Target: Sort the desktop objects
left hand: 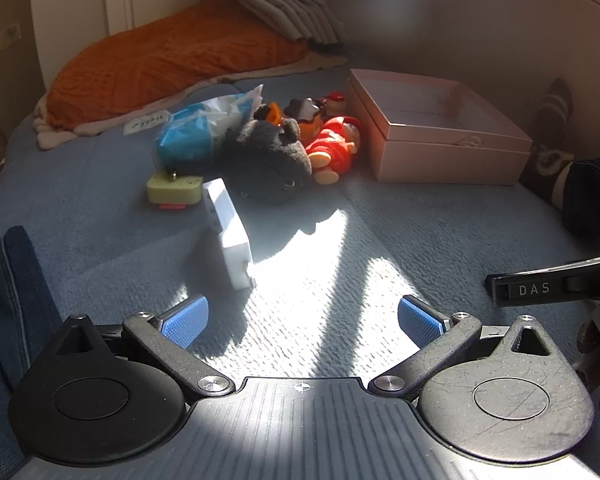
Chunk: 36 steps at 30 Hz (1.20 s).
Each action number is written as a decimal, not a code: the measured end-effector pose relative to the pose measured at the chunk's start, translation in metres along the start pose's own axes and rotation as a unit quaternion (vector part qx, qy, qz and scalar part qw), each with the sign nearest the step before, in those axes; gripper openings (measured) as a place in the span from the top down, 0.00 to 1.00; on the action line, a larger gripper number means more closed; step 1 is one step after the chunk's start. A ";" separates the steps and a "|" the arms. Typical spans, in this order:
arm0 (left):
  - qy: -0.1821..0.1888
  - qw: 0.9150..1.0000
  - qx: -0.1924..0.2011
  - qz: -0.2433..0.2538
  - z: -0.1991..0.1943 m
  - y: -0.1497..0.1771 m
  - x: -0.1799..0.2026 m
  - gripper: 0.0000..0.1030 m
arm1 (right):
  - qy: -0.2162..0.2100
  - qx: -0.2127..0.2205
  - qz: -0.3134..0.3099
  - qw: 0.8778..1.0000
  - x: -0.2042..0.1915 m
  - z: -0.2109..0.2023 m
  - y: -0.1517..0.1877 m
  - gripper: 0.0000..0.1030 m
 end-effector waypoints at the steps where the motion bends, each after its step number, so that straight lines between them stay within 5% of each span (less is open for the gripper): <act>1: -0.002 1.000 -0.002 -0.004 0.001 0.000 -0.001 0.00 | 0.005 0.009 -0.005 1.000 -0.002 -0.001 0.002 0.00; 7: -0.008 1.000 -0.009 -0.003 0.004 0.002 -0.002 0.00 | 0.030 0.043 -0.047 0.998 -0.012 -0.005 0.011 0.00; 18: -0.006 1.000 -0.016 -0.006 0.004 0.001 -0.002 0.00 | 0.019 0.015 -0.051 0.998 -0.012 -0.003 -0.002 0.00; 24: 0.002 1.000 -0.026 -0.014 0.017 -0.018 -0.016 0.00 | -0.076 0.032 -0.049 0.995 -0.021 -0.029 -0.037 0.03; 27: -0.018 1.000 -0.012 0.010 0.032 -0.033 -0.017 0.01 | -0.089 0.071 -0.121 0.986 -0.047 -0.044 -0.061 0.12; 31: -0.040 0.998 -0.029 0.044 0.060 -0.044 -0.016 0.35 | -0.121 0.101 -0.218 0.963 -0.090 -0.049 -0.091 0.22; 33: -0.045 0.997 -0.035 0.049 0.068 -0.046 -0.024 0.35 | -0.142 0.105 -0.237 0.955 -0.111 -0.045 -0.105 0.22; 36: -0.101 0.993 -0.022 0.054 0.071 -0.050 -0.049 0.31 | -0.164 0.110 -0.261 0.945 -0.141 -0.027 -0.120 0.22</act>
Point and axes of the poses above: each gripper's, at about its wrist camera, not at the fingertips, and z roughly the way its jaws point, x to its right, y to its underside, the point moved 2 cm from there along z, roughly the way its jaws point, and after that the axes turned 11 degrees about -y, right-handed, at the moved point
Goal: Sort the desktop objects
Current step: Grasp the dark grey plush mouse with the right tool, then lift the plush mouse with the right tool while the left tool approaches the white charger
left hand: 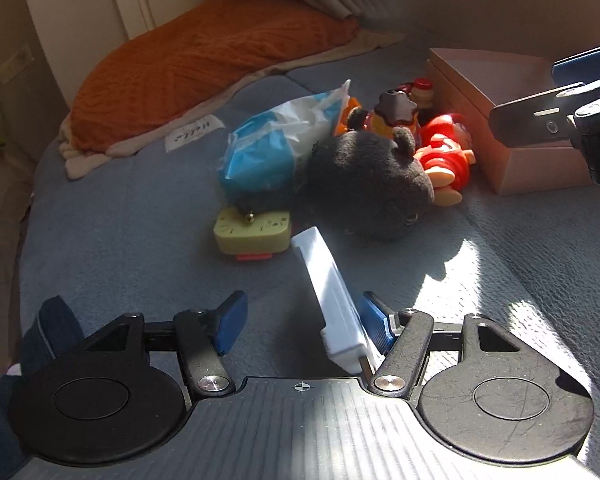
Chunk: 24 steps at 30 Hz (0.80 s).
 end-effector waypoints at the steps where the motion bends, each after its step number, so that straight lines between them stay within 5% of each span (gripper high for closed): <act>1: -0.024 1.000 0.002 -0.007 0.003 -0.001 -0.012 0.31 | -0.003 0.001 -0.011 1.000 -0.006 0.011 -0.004 0.21; 4: -0.074 0.996 -0.001 -0.054 0.009 -0.004 -0.052 0.21 | -0.006 -0.006 -0.042 0.999 -0.023 0.042 -0.006 0.14; 10: -0.044 0.978 -0.013 -0.203 0.006 0.006 -0.111 0.09 | 0.009 -0.049 -0.144 0.988 -0.056 0.101 0.011 0.14; 12: -0.029 0.976 -0.011 -0.216 0.006 0.005 -0.112 0.09 | 0.015 -0.064 -0.173 0.983 -0.062 0.112 0.017 0.33; 13: -0.024 0.976 -0.006 -0.216 0.005 0.004 -0.111 0.09 | 0.023 -0.064 -0.185 0.980 -0.062 0.111 0.018 0.35; 19: 0.000 0.975 0.006 -0.224 0.008 -0.002 -0.095 0.08 | -0.073 -0.076 -0.010 0.994 -0.029 0.040 0.013 0.36; 21: 0.007 0.977 0.005 -0.213 0.011 -0.003 -0.086 0.08 | -0.139 -0.112 0.095 0.979 -0.011 0.016 0.027 0.36; 24: 0.025 0.983 0.008 -0.182 0.009 -0.004 -0.070 0.08 | -0.189 -0.155 0.161 0.956 -0.005 -0.003 0.065 0.36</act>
Point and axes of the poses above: each gripper's, at about its wrist camera, not at the fingertips, and z roughly the way its jaws point, x to its right, y to its underside, the point moved 2 cm from there along z, roughly the way its jaws point, and after that the axes turned 11 degrees about -y, right-handed, at the moved point
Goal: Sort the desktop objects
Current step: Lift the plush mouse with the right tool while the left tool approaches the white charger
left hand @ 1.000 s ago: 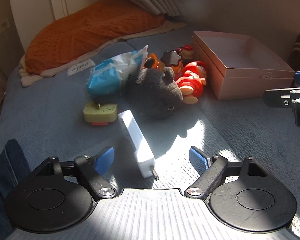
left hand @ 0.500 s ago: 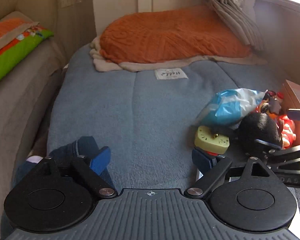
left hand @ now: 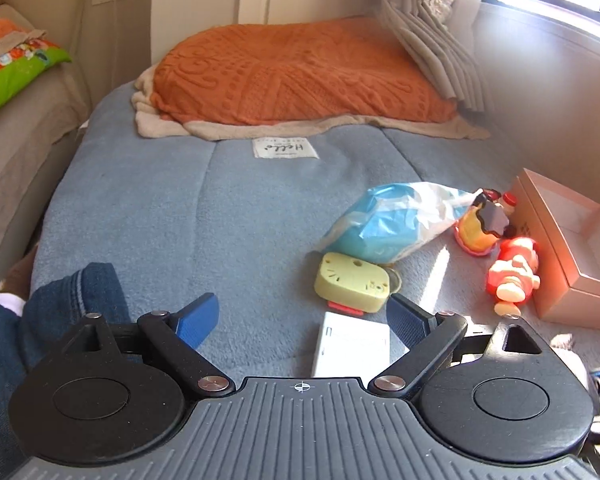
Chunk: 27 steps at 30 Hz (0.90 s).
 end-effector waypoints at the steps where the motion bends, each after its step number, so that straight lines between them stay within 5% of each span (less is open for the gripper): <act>1: 0.005 1.000 0.001 0.011 -0.002 0.003 0.005 0.07 | 0.005 -0.007 -0.005 1.000 0.002 0.001 0.014 0.35; 6: 0.002 0.998 -0.010 0.059 -0.008 0.016 0.023 0.06 | 0.054 0.028 -0.036 0.997 0.006 -0.012 0.034 0.15; 12: -0.023 0.996 -0.037 0.075 -0.005 0.028 0.026 0.06 | 0.127 0.061 -0.072 0.987 0.008 -0.029 0.023 0.04; 16: -0.026 0.996 -0.040 0.077 -0.004 0.030 0.025 0.05 | 0.165 0.076 -0.097 0.979 0.007 -0.038 0.025 0.03; 27: -0.021 0.996 -0.038 0.084 -0.001 0.032 0.030 0.06 | 0.167 0.115 -0.087 0.975 0.008 -0.050 0.000 0.03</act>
Point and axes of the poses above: each gripper's, at about its wrist camera, not at the fingertips, and z roughly the way its jaws point, x to its right, y to its underside, the point moved 2 cm from there along z, roughly the way its jaws point, and after that the axes turned 11 degrees about -y, right-handed, at the moved point
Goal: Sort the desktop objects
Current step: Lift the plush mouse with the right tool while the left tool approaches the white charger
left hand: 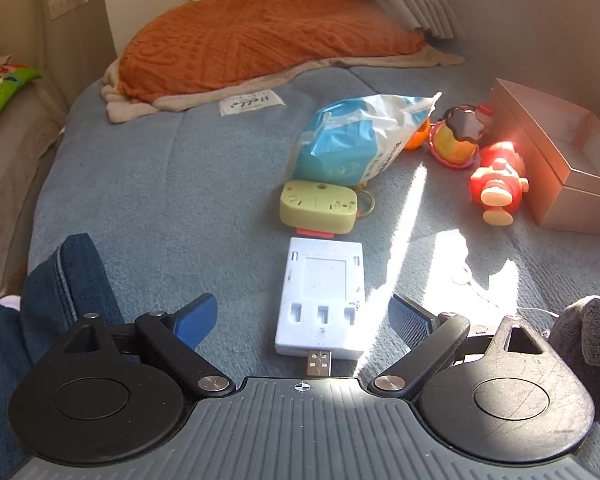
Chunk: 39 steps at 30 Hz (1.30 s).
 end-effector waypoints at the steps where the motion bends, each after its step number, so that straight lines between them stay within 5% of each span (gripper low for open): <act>1: 0.001 1.000 0.000 -0.001 0.000 0.000 0.000 0.06 | 0.009 0.010 -0.001 1.000 0.001 0.004 -0.011 0.03; 8: 0.010 1.000 -0.005 -0.013 0.003 0.000 0.000 0.06 | 0.048 0.046 0.095 0.993 0.042 0.070 -0.097 0.06; 13: 0.031 0.999 -0.003 -0.030 0.001 -0.002 -0.005 0.06 | 0.065 0.024 0.148 0.986 0.083 0.126 -0.141 0.06; 17: 0.052 0.997 -0.010 -0.050 0.005 -0.006 -0.006 0.05 | -0.030 -0.003 0.196 0.980 0.089 0.153 -0.150 0.04; 26: 0.054 0.997 -0.017 -0.048 0.011 -0.006 -0.002 0.04 | -0.126 0.004 0.178 0.976 0.014 0.183 -0.165 0.01; 32: 0.040 0.998 -0.020 -0.047 0.012 -0.005 -0.006 0.03 | -0.092 0.051 0.028 0.994 -0.022 0.118 -0.157 0.03; 39: 0.032 0.999 -0.015 -0.025 0.011 -0.003 0.002 0.03 | -0.093 0.022 -0.022 0.995 -0.014 0.006 -0.067 0.00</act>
Point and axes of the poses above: each gripper's, at about its wrist camera, not at the fingertips, and z roughly the way its jaws point, x to its right, y to its underside, the point moved 2 cm from there along z, roughly the way its jaws point, and after that the axes turned 11 degrees about -y, right-handed, at the moved point
